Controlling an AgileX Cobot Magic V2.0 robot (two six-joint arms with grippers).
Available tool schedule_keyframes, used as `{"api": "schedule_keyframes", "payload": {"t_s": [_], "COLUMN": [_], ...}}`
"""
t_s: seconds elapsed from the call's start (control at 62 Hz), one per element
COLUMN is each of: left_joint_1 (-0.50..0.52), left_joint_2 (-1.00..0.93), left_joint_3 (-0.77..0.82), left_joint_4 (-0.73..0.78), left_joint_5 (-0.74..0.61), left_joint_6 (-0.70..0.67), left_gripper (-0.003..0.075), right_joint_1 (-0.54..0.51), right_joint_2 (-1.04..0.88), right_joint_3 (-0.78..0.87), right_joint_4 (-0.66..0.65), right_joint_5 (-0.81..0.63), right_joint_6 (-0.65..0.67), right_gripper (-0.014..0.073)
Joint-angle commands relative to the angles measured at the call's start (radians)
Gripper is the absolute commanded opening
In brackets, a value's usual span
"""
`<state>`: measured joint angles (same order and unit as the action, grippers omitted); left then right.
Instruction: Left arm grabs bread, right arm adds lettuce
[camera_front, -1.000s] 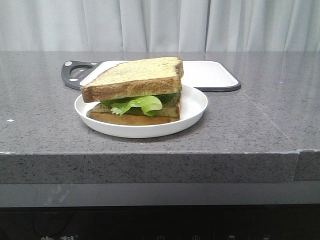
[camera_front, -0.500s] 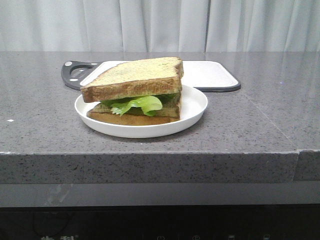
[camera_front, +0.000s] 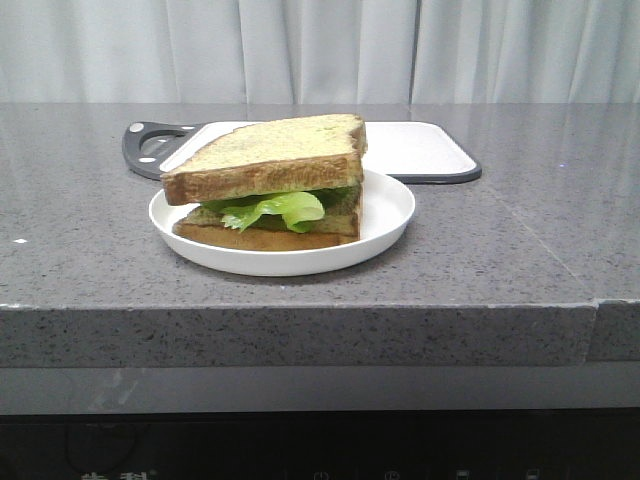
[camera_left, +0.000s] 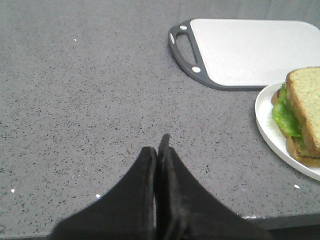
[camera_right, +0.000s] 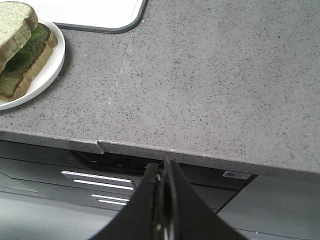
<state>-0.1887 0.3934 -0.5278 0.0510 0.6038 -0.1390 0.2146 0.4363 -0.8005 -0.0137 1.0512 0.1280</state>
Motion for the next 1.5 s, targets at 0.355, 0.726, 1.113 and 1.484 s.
{"api": "schedule_keyframes", "payload": {"t_s": [0.355, 0.726, 1.113, 1.484], "left_joint_1": [0.108, 0.132, 0.132, 0.132], "left_joint_2": [-0.341, -0.418, -0.418, -0.418], "left_joint_3": [0.470, 0.537, 0.537, 0.537], "left_joint_4": [-0.094, -0.051, -0.042, -0.042], "left_joint_5": [-0.562, -0.641, -0.644, -0.644], "left_joint_6": [-0.013, -0.013, -0.013, -0.013], "left_gripper": [-0.0020, -0.0020, -0.0020, -0.0020], "right_joint_1": [-0.006, -0.006, -0.006, -0.006], "right_joint_2": [0.005, 0.006, 0.006, 0.006], "right_joint_3": [-0.022, -0.022, -0.022, -0.022], "right_joint_4": [-0.016, -0.016, -0.016, -0.016], "right_joint_5": [-0.059, -0.058, -0.058, -0.058], "right_joint_6": [-0.002, -0.002, -0.002, -0.002], "right_gripper": [-0.0067, -0.0067, -0.0067, -0.0067]}}
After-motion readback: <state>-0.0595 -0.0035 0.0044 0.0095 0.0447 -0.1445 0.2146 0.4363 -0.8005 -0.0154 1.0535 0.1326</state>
